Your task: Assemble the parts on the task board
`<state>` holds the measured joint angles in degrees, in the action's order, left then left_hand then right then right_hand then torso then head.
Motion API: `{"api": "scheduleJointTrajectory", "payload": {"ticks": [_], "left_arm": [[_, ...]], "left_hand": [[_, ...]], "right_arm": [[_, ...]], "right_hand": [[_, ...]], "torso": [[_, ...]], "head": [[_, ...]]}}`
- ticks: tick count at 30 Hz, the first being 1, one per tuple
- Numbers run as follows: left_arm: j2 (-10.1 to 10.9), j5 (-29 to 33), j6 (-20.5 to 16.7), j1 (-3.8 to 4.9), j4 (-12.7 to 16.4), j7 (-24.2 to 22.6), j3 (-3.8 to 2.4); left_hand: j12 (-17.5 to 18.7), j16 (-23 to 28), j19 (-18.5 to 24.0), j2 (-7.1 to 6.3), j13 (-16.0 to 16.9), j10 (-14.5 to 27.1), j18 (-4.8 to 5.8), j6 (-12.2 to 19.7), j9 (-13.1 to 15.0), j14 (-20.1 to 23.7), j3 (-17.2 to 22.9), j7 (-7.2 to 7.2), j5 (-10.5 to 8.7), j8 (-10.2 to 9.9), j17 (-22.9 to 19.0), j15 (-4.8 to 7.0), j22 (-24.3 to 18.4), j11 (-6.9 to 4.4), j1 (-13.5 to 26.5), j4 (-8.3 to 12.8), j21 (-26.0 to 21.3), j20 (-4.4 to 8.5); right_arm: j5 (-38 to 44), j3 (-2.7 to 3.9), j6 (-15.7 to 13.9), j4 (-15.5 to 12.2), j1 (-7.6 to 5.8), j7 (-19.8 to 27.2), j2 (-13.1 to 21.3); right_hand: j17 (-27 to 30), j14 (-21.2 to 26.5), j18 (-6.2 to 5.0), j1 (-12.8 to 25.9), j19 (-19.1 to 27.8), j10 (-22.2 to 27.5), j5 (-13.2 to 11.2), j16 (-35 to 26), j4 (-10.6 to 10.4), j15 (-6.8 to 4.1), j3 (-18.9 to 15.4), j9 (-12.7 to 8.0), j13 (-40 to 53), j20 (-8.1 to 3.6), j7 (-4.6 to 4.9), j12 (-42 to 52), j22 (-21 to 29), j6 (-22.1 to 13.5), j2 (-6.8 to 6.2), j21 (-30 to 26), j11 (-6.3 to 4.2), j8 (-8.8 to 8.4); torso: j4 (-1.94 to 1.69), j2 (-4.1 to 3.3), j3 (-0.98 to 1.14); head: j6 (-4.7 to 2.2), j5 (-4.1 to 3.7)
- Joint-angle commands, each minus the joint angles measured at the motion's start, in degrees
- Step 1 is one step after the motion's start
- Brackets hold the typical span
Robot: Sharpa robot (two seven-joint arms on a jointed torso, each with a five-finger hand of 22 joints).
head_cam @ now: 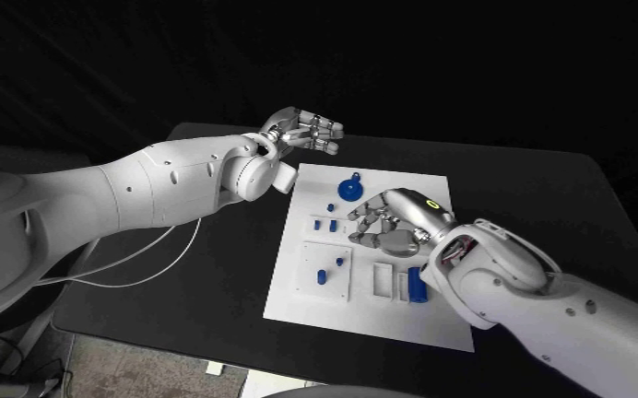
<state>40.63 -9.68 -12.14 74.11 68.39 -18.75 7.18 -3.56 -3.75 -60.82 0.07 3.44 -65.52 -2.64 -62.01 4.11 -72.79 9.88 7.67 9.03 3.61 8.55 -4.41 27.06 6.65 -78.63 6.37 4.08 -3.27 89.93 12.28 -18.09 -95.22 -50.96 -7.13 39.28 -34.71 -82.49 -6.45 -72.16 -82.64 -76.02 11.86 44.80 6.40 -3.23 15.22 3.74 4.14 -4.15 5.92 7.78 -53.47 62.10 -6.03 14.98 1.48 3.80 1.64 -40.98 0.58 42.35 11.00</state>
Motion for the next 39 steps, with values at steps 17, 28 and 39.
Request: {"api": "scheduleJointTrajectory", "payload": {"ticks": [17,28,39], "left_arm": [[0.43,-0.31,0.56,-1.7,-0.79,-1.3,0.04],[1.13,-1.37,1.43,-2.06,-0.27,-2.8,0.08],[1.24,-2.87,1.65,-2.09,0.17,-2.83,0.09]], "left_hand": [[0.18,0.12,-0.19,0.22,-0.03,-0.36,-0.39,0.34,0.03,-0.14,0.22,-0.11,0.27,0.05,0.09,0.16,0.11,-0.16,-0.04,-0.13,0.26,0.19],[0.16,0.13,-0.11,-1.48,0.03,-2.44,0.12,0.9,0.06,0.4,-4.51,-0.44,-1.38,0.1,0.25,-0.21,-2.21,-0.69,3.26,-3.11,-0.34,-0.49],[0.09,0.16,-1.96,-0.19,0.13,-2.9,0.2,1.65,0.3,1.07,-15.33,-0.32,-5.07,0.13,0.79,-0.56,-12.56,-0.57,4.25,-6.04,-0.05,-0.83]], "right_arm": [[-29.3,1.99,23.4,0.42,-1.86,-15.86,13.88],[-33.12,1.33,24.59,-0.26,-1.76,-28.9,14.49],[-32.35,-0.63,23.05,0.21,-1.75,-32.54,12.11]], "right_hand": [[-20.03,0.02,1.92,8.39,-1.82,5.19,3.06,13.63,-3.56,-2.07,-11.11,4.91,45.84,-2.43,-1.99,47.45,-6.47,1.74,8.35,5.77,-3.14,-0.16],[-24.34,-0.63,1.83,12.75,-1.78,3.3,2.34,15.51,-5.82,-1.92,-13.18,6.46,51.93,-2.25,-1.84,48.12,-11.26,1.01,7.33,9.74,-2.94,-0.16],[-26.17,-0.83,1.7,13.46,-2.14,2.52,3.28,16.71,-8.51,-1.71,-21.92,7.14,54.7,-1.99,-1.5,48.11,-14.59,-0.54,9.18,10.85,-2.69,-0.14]], "torso": [[1.51,2.1,0.83],[1.51,2.91,0.95],[1.37,2.85,0.64]], "head": [[0.51,-5.56],[1.3,-6.22],[1.65,-6.06]]}}
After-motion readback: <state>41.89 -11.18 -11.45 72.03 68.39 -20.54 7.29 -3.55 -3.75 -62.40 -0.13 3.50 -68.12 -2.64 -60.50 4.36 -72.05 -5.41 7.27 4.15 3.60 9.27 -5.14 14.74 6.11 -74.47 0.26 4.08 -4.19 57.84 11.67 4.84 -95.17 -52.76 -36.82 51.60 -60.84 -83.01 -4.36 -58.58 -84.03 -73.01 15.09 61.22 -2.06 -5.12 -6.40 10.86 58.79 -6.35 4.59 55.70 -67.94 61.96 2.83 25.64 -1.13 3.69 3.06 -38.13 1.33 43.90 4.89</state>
